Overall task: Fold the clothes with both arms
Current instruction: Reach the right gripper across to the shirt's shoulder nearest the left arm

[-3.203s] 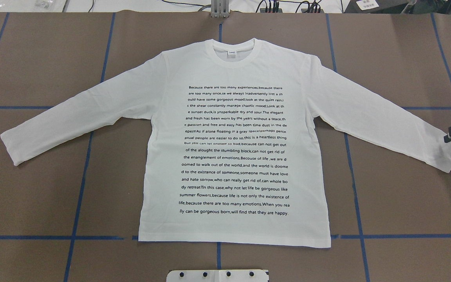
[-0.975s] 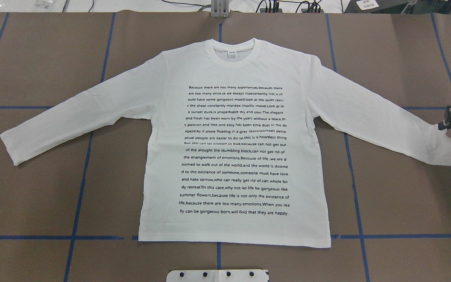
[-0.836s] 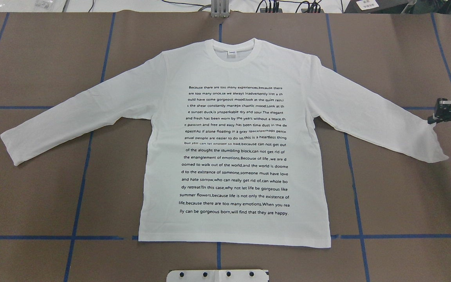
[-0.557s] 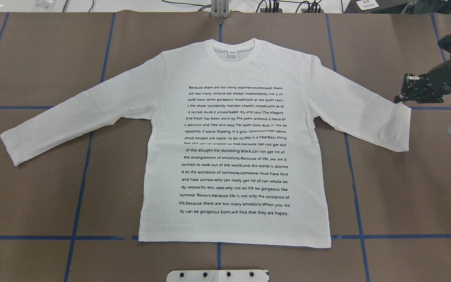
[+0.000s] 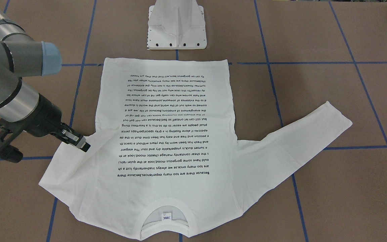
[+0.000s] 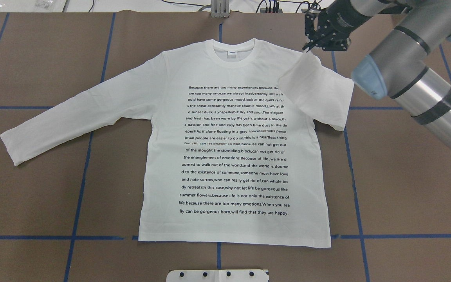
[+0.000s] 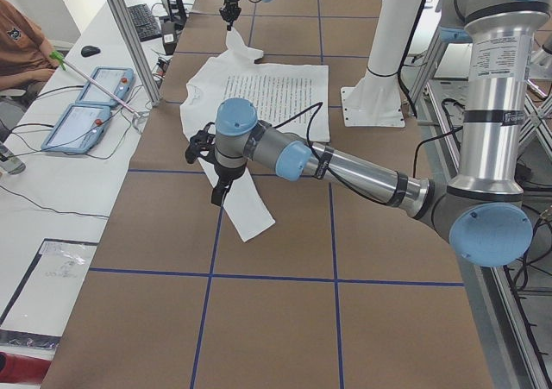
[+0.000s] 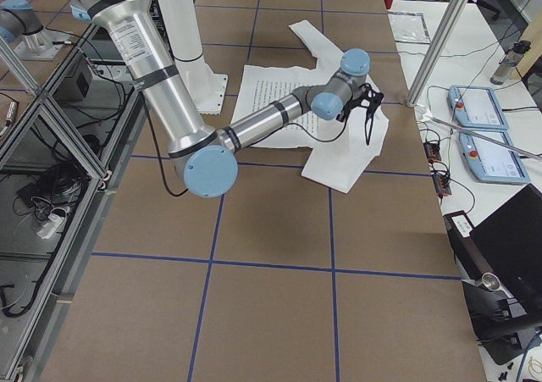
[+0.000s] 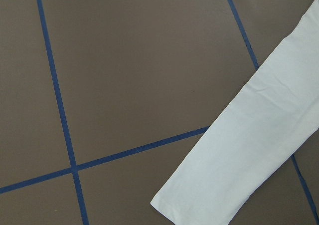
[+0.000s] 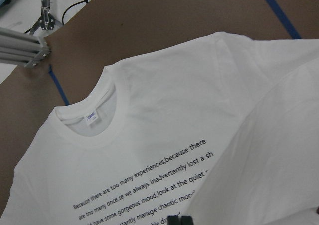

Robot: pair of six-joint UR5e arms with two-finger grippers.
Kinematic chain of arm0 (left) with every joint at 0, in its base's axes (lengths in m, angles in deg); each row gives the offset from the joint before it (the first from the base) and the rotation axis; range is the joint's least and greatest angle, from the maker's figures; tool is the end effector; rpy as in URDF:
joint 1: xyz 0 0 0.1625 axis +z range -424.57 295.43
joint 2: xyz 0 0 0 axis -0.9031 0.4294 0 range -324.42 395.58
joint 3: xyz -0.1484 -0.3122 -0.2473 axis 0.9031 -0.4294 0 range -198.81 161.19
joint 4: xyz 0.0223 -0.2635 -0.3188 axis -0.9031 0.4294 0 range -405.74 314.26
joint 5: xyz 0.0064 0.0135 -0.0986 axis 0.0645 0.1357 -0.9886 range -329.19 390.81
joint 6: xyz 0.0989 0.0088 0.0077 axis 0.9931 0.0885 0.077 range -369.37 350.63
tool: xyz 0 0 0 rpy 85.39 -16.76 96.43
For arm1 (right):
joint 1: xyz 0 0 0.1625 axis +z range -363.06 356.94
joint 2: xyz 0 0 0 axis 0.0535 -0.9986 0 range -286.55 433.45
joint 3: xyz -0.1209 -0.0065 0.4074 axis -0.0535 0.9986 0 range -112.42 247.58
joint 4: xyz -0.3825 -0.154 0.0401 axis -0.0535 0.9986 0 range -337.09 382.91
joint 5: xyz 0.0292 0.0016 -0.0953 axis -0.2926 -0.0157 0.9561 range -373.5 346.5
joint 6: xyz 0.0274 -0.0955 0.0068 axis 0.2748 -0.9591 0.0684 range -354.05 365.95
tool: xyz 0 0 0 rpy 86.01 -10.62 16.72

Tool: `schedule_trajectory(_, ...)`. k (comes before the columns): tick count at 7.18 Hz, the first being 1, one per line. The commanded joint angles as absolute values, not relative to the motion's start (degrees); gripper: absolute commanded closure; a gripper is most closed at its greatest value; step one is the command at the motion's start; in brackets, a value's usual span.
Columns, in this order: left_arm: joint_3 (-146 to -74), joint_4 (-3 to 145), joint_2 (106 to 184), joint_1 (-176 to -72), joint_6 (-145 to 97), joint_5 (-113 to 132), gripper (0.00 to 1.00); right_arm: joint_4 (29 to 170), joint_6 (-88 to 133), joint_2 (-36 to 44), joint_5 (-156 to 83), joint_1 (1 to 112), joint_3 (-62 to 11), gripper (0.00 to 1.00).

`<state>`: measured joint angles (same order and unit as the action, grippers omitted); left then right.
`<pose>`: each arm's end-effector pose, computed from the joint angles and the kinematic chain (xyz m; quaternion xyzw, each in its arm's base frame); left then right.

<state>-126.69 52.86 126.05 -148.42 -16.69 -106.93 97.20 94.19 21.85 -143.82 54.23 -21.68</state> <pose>-0.0062 -0.4984 0.4785 0.1655 0.4158 0.0853 0.8902 -0.3175 -0.6220 0.2212 -0.0602 -0.5186 0.2538 0.8143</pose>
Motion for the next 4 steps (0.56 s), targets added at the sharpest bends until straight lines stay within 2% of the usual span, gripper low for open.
schedule_trajectory(1, -126.65, 52.87, 126.1, -148.42, -16.76, -107.09, 0.0, 98.58, 95.42, 29.65, -132.48, 43.14, -21.02, 1.0)
schedule_trajectory(3, -126.48, 52.87, 126.1, -148.42, -16.67, -107.09, 0.01, 97.88, 95.94, 36.05, -121.73, 32.57, -15.61, 1.0)
schedule_trajectory(4, -126.65, 52.87, 126.1, -148.42, -16.76, -107.09, 0.01, 95.96, 96.73, 41.49, -120.82, 31.31, -7.74, 1.0)
